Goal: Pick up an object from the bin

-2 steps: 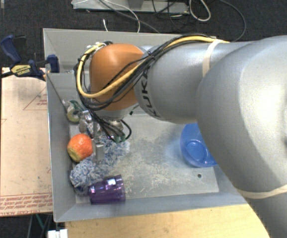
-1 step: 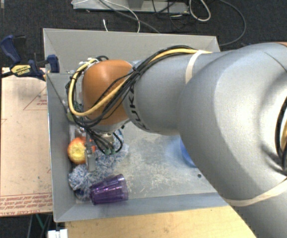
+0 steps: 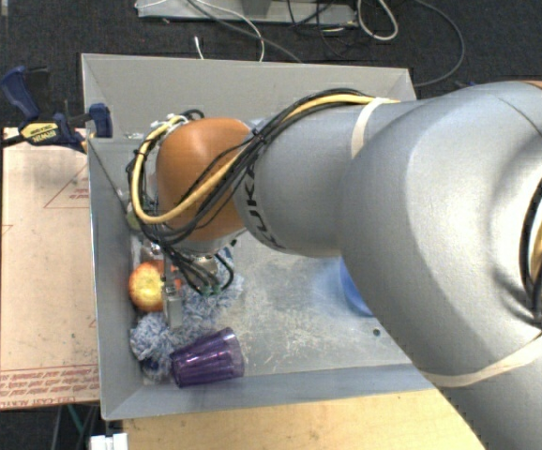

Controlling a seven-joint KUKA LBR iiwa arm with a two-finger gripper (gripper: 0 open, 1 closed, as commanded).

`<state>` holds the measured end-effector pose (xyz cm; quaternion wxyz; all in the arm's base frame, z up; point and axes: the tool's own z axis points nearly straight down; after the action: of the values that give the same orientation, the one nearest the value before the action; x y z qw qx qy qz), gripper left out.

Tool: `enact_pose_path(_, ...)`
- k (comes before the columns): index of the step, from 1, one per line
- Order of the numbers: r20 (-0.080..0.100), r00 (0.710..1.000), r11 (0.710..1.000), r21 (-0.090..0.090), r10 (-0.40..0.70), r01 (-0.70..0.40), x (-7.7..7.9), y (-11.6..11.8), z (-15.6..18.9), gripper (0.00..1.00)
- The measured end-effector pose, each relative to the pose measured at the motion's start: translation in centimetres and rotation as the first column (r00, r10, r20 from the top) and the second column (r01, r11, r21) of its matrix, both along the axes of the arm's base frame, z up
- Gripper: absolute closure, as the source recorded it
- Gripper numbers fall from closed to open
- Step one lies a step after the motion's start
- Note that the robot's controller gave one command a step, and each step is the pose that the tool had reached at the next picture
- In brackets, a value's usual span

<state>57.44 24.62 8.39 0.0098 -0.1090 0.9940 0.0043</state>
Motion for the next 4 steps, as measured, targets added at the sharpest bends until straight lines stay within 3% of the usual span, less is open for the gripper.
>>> enact_pose_path(1,0.003,0.982,0.982,-0.001,0.188,-0.188,0.0,-4.5,2.4,0.0)
enact_pose_path(2,-0.006,0.986,0.986,-0.005,0.169,-0.169,-0.1,-4.9,3.9,0.0)
enact_pose_path(3,0.004,0.971,0.971,-0.004,0.239,-0.239,1.4,-6.0,10.4,0.0)
enact_pose_path(4,0.006,0.956,0.956,0.0,0.293,-0.293,0.5,-4.8,0.2,0.0)
